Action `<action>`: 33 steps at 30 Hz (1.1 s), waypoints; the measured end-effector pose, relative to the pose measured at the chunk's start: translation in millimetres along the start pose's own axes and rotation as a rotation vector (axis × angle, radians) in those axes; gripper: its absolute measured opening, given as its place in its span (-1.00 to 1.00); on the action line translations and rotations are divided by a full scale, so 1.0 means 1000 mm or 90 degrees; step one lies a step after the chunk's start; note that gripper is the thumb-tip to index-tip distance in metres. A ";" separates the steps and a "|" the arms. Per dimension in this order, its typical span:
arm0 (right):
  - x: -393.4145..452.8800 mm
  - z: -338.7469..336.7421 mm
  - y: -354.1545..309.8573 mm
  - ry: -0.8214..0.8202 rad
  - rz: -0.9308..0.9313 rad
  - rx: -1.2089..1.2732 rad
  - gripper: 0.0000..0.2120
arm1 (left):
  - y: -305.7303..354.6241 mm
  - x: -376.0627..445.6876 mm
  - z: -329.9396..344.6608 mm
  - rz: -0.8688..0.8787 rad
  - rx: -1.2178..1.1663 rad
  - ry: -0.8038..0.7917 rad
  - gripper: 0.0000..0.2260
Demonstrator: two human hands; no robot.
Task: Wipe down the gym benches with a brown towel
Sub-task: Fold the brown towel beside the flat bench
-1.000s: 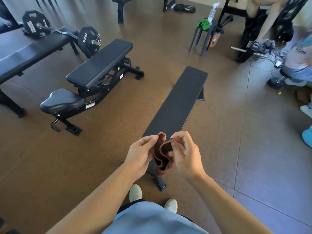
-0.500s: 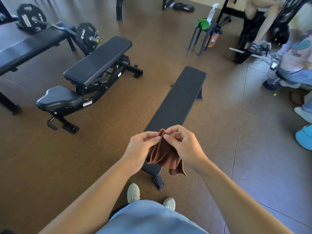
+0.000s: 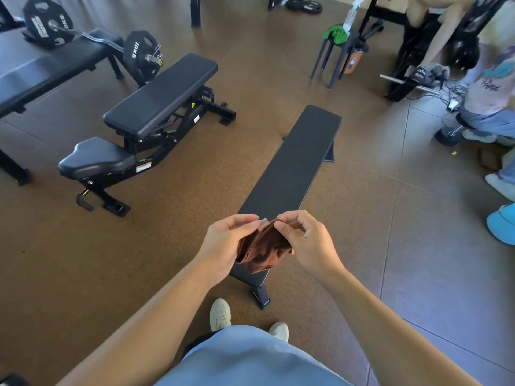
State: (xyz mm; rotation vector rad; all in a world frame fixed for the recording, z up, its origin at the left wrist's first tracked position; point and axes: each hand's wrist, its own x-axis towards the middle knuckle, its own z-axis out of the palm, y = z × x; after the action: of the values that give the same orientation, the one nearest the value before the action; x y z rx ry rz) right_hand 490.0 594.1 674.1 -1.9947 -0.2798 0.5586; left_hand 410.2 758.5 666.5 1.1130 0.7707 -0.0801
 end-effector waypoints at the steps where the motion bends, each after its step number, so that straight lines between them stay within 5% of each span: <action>1: 0.000 0.000 0.000 -0.007 0.004 0.005 -0.92 | -0.001 0.000 0.001 0.000 0.012 0.005 -0.86; 16: -0.007 -0.004 -0.010 -0.046 -0.148 -0.007 -0.79 | 0.004 0.000 0.013 0.039 0.101 0.041 -0.77; 26: -0.012 -0.003 -0.016 -0.123 -0.223 -0.030 -0.90 | 0.005 0.002 0.010 0.015 0.181 0.076 -0.96; 31: -0.004 0.003 -0.014 -0.034 -0.136 -0.004 -0.84 | 0.003 0.014 0.005 0.014 0.163 0.107 -0.82; 33: 0.001 0.006 -0.012 0.012 -0.080 0.005 -0.86 | 0.001 0.022 -0.002 -0.051 0.039 0.154 -0.69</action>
State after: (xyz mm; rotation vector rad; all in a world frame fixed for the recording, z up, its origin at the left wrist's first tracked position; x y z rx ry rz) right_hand 488.6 604.7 682.4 -1.9580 -0.3873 0.4611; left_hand 425.6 767.1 653.9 1.1626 1.0355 -0.0373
